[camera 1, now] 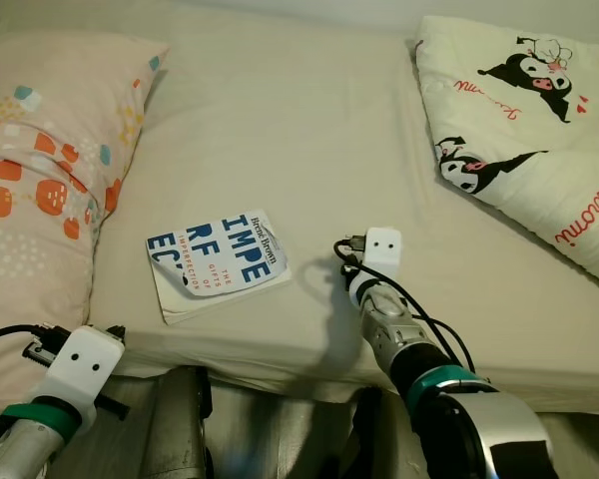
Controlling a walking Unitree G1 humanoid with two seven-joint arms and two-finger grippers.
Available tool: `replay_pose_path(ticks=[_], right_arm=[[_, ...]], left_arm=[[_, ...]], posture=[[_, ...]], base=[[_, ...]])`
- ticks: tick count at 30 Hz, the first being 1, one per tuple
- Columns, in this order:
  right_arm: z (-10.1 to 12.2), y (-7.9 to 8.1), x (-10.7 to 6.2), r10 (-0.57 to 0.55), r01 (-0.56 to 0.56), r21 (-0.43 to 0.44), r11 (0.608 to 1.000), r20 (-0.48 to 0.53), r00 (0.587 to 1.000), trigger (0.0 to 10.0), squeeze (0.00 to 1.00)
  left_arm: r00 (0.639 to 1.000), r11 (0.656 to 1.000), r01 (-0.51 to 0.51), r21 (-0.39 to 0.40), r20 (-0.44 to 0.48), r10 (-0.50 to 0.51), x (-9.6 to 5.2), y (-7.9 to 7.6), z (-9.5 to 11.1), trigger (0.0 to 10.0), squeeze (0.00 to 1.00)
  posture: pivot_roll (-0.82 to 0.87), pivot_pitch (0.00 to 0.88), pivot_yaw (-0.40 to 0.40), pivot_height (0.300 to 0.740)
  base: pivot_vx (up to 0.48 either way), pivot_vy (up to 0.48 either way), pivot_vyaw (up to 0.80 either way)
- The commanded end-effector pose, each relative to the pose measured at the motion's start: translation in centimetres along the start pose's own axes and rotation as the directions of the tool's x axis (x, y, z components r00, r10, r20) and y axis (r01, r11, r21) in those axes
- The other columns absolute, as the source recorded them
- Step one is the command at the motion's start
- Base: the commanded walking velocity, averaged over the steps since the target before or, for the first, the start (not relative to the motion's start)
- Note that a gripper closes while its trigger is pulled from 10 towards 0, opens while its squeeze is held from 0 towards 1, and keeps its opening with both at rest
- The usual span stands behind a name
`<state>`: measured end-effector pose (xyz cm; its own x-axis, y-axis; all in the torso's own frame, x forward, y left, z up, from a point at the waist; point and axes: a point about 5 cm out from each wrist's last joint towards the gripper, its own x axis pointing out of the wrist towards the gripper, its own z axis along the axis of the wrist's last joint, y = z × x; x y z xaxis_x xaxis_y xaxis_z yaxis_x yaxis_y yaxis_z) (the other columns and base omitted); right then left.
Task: Clean up the room
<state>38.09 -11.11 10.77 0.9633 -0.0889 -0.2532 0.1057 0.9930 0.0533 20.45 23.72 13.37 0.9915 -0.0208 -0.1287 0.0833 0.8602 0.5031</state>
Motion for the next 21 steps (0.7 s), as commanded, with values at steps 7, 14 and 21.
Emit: replay_pose_path(ticks=[7, 14, 21], right_arm=[[-1.0, -0.4, -0.1, -0.014, 0.015, 0.012, 1.000, -0.050, 0.999, 0.0, 0.00], [-0.3, -0.7, 0.1, -0.015, 0.016, 0.038, 0.999, -0.025, 1.000, 0.0, 0.00], [0.1, -1.6, 0.2, -0.028, 0.028, 0.118, 0.993, 0.001, 1.000, 0.0, 0.00]], left_arm=[[0.999, 1.000, 0.013, -0.016, -0.042, -0.014, 0.1, -0.3, -0.8, 10.0, 0.00], [0.999, 0.999, 0.001, -0.036, -0.032, -0.002, 0.9, -0.5, -0.9, 10.0, 0.00], [1.000, 0.998, -0.020, -0.066, -0.011, 0.020, 3.0, -0.7, -0.8, 10.0, 0.00]], posture=[[0.37, 0.223, -0.072, 0.520], [0.34, 0.186, -0.083, 0.520], [0.29, 0.130, -0.086, 0.520]], base=[[0.000, 0.000, 0.00], [0.000, 0.000, 0.00], [0.000, 0.000, 0.00]])
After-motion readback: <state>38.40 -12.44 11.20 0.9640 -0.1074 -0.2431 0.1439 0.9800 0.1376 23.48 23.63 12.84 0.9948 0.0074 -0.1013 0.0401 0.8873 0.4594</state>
